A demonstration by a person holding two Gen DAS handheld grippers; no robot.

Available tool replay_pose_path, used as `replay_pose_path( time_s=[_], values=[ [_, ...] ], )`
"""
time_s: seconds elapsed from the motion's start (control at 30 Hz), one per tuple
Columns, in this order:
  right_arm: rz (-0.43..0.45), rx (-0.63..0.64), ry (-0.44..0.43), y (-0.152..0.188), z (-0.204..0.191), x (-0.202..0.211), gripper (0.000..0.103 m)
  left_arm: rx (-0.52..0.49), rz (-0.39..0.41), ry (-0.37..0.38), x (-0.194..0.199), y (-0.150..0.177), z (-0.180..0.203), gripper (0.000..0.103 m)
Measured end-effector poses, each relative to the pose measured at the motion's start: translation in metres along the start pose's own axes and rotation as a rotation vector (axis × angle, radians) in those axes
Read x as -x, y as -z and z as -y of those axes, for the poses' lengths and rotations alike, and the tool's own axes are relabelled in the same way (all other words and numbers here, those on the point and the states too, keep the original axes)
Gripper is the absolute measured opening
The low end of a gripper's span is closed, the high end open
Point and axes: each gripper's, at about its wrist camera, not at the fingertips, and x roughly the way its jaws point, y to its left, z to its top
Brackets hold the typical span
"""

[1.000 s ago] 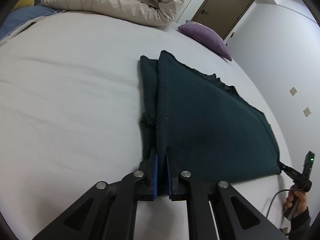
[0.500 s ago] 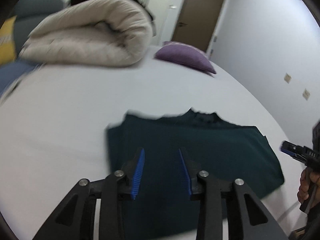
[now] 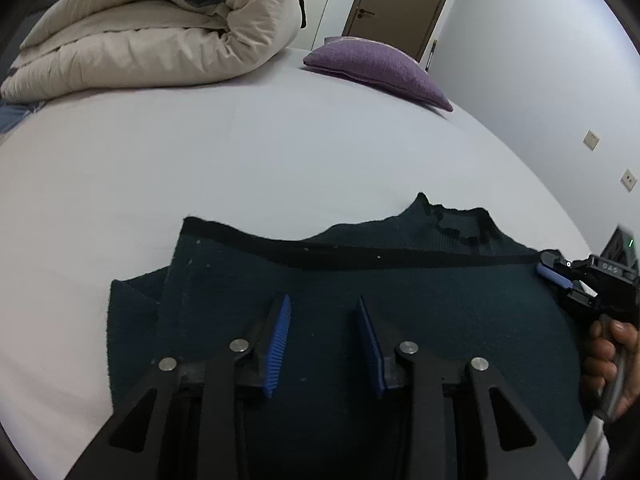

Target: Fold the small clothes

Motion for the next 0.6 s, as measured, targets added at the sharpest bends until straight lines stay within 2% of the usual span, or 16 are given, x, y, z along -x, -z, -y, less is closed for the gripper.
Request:
replay_pose_path(
  time_s=[0.07, 0.17, 0.23, 0.27, 0.3, 0.37, 0.43, 0.5, 0.53, 0.57, 0.6],
  values=[
    [0.073, -0.067, -0.018, -0.012, 0.03, 0.021, 0.0, 0.031, 0.008, 0.018, 0.001, 0.001, -0.007, 0.032],
    [0.179, -0.128, 0.04, -0.027, 0.055, 0.056, 0.0, 0.05, 0.013, 0.013, 0.009, 0.002, -0.01, 0.031],
    [0.235, -0.115, 0.166, -0.032, 0.057, 0.081, 0.009, 0.053, 0.017, -0.022, 0.021, 0.006, -0.009, 0.033],
    [0.25, -0.098, 0.183, -0.03, 0.053, 0.094, 0.014, 0.052, 0.027, -0.043, 0.032, 0.01, -0.005, 0.036],
    [0.248, -0.079, 0.17, -0.027, 0.047, 0.102, 0.015, 0.049, 0.036, -0.038, 0.038, 0.014, 0.0, 0.042],
    [0.222, -0.011, 0.092, -0.007, 0.023, 0.111, 0.016, 0.036, 0.067, 0.002, 0.064, 0.03, 0.02, 0.048],
    [0.141, 0.068, -0.038, 0.027, -0.012, 0.106, 0.016, -0.012, 0.083, 0.021, 0.079, 0.047, 0.04, 0.062],
    [-0.002, 0.13, -0.15, 0.071, -0.043, 0.083, 0.024, -0.047, 0.095, -0.018, 0.085, 0.063, 0.049, 0.065],
    [-0.084, 0.156, -0.175, 0.093, -0.052, 0.068, 0.035, -0.048, 0.069, -0.042, 0.08, 0.071, 0.047, 0.065],
    [-0.129, 0.167, -0.192, 0.107, -0.057, 0.056, 0.043, -0.03, 0.032, -0.053, 0.073, 0.076, 0.041, 0.065],
    [-0.192, 0.18, -0.203, 0.127, -0.059, 0.036, 0.043, 0.005, 0.004, -0.055, 0.069, 0.083, 0.03, 0.062]
  ],
)
